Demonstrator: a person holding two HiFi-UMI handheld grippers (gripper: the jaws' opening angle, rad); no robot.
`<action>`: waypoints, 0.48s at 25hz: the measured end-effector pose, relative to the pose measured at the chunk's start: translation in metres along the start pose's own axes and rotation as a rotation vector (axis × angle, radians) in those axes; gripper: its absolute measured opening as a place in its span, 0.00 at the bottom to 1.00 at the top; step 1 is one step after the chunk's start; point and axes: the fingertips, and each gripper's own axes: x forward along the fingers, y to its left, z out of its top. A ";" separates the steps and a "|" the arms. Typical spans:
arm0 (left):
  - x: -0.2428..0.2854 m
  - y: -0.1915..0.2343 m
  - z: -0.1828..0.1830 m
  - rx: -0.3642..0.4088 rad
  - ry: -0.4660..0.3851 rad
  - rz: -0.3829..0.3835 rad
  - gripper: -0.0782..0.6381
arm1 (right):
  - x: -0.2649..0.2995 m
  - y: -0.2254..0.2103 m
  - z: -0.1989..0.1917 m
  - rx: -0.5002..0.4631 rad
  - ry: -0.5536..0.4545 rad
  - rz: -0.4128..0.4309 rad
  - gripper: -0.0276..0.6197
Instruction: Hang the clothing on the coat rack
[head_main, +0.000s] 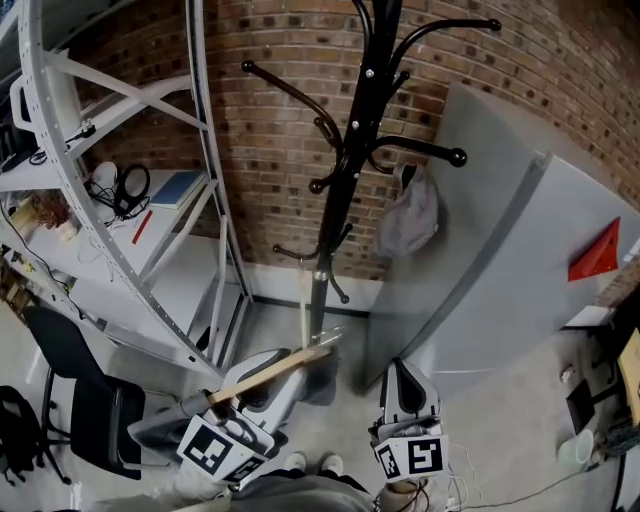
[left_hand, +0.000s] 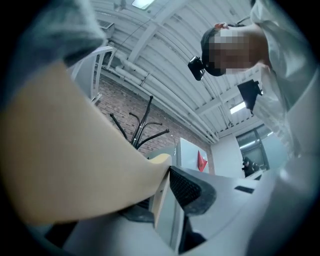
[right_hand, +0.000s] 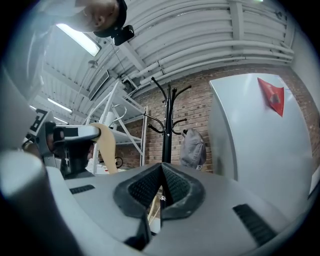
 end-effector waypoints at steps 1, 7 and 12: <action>0.005 -0.003 0.003 -0.030 -0.001 -0.012 0.24 | 0.002 -0.004 0.002 0.001 -0.005 0.003 0.08; 0.037 -0.014 0.021 -0.159 -0.023 -0.075 0.24 | 0.014 -0.026 0.019 -0.011 -0.048 0.025 0.08; 0.069 -0.027 0.037 -0.239 -0.073 -0.135 0.24 | 0.019 -0.042 0.038 -0.031 -0.086 0.029 0.08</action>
